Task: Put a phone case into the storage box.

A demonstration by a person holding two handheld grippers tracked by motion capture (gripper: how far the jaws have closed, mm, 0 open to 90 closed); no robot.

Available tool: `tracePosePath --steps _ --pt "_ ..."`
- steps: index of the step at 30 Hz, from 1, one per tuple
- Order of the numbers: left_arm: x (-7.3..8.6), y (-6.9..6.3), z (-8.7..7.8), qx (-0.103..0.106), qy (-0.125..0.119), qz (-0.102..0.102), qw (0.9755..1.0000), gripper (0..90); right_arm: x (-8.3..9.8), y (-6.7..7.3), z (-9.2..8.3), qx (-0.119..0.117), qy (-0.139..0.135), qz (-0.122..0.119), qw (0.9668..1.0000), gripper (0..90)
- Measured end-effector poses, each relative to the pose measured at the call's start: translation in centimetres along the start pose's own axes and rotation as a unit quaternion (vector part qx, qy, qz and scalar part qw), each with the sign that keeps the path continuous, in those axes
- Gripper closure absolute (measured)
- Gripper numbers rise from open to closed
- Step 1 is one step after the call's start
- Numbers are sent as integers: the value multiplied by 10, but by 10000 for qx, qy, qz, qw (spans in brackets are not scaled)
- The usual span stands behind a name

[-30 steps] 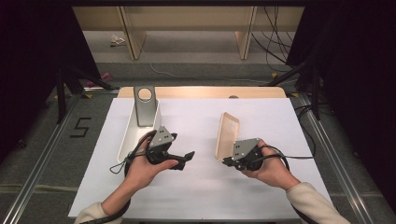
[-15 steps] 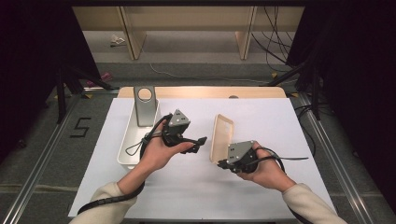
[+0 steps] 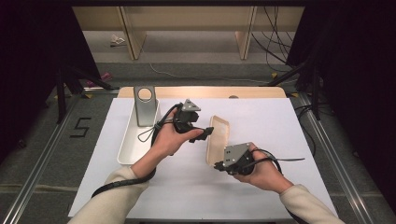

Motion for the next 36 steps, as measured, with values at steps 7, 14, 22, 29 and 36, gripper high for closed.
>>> tracePosePath --steps 7,14,22,29,36 --pt "-7 6 14 103 158 -231 9996 383 -3 3 2 10 37 -120 9999 882" --pt "-12 11 22 120 342 -423 9984 472 -4 4 2 35 44 -161 9999 882" --pt "-6 11 29 216 494 -742 9958 546 -5 3 2 97 50 -229 9997 882" --pt "-5 9 32 302 480 -908 9943 657 -4 5 4 94 117 -297 9994 882" --pt "-11 5 27 390 306 -1174 9918 730 1 3 7 176 301 -352 9988 882"
Point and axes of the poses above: each handheld gripper's, and its own axes: z roughly forward along the jaws, x roughly out of its underside, y roughly to its left, the point moved 9 cm from there along z, roughly forward along the jaws, and after that the axes turned 9 degrees about z, right-handed, at the moved point
